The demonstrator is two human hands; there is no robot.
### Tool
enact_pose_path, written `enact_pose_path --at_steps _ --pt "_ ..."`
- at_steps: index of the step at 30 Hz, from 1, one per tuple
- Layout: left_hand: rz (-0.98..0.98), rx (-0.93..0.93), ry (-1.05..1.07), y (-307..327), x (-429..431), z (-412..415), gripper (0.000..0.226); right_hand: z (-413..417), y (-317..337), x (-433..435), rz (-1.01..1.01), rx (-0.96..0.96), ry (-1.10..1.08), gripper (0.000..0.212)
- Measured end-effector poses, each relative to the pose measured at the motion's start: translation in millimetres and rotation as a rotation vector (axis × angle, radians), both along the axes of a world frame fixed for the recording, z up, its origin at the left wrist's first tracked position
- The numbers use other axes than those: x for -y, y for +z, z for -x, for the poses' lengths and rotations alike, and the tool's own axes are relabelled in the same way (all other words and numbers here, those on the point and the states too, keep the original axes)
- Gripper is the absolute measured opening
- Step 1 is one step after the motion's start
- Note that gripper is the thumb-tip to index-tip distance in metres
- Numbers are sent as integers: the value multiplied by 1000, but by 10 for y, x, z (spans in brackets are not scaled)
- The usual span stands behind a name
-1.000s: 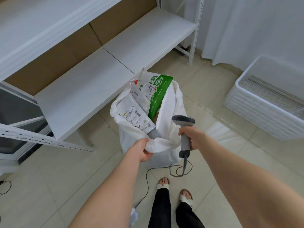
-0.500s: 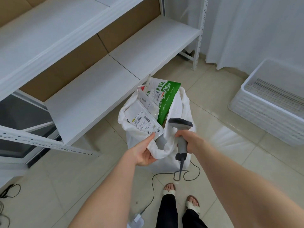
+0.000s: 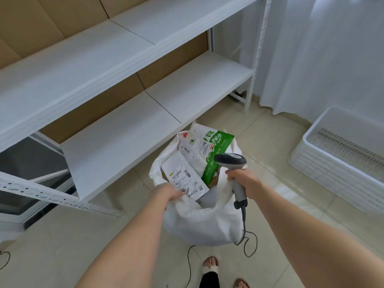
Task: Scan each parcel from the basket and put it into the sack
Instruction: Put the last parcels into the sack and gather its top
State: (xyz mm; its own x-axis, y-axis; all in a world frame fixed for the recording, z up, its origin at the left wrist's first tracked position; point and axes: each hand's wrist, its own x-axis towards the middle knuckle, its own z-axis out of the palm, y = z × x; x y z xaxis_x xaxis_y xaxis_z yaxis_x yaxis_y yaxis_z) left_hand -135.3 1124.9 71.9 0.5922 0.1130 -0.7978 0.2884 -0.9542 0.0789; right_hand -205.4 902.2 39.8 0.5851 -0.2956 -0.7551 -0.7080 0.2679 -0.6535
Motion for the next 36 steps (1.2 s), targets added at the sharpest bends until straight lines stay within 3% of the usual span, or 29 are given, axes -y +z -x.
enact_pose_path --at_steps 2,7,10,14,18,22,25,30,33,36 --pt "-87 177 -159 -12 36 -284 45 -87 -17 22 7 -2 -37 11" --pt "-12 290 -222 -135 344 -830 20 -500 18 208 144 17 -145 11" --pt "179 330 -306 -277 680 -1103 38 -786 12 358 128 40 -235 13" --pt "310 342 -472 -449 1172 -1495 79 -1126 -110 474 -59 12 -333 20" --pt "335 375 -658 -592 1665 -1755 83 -1336 -217 633 -192 3 -335 22" --pt "304 283 -746 -841 1984 -1866 55 -1509 -367 906 -231 -18 -406 22" --pt "243 158 -791 -1078 2056 -1884 47 -1651 -507 1076 -233 -45 -397 22" --pt "221 5 -679 -1344 1928 -1832 34 -1872 -856 1200 -37 -111 -181 14" --pt "246 226 -537 -1369 1825 -1987 23 -1984 -1097 1210 13 -141 -24 15" --pt "4 657 -426 -1371 1608 -2321 34 -2119 -1297 1234 -57 -127 1 24"
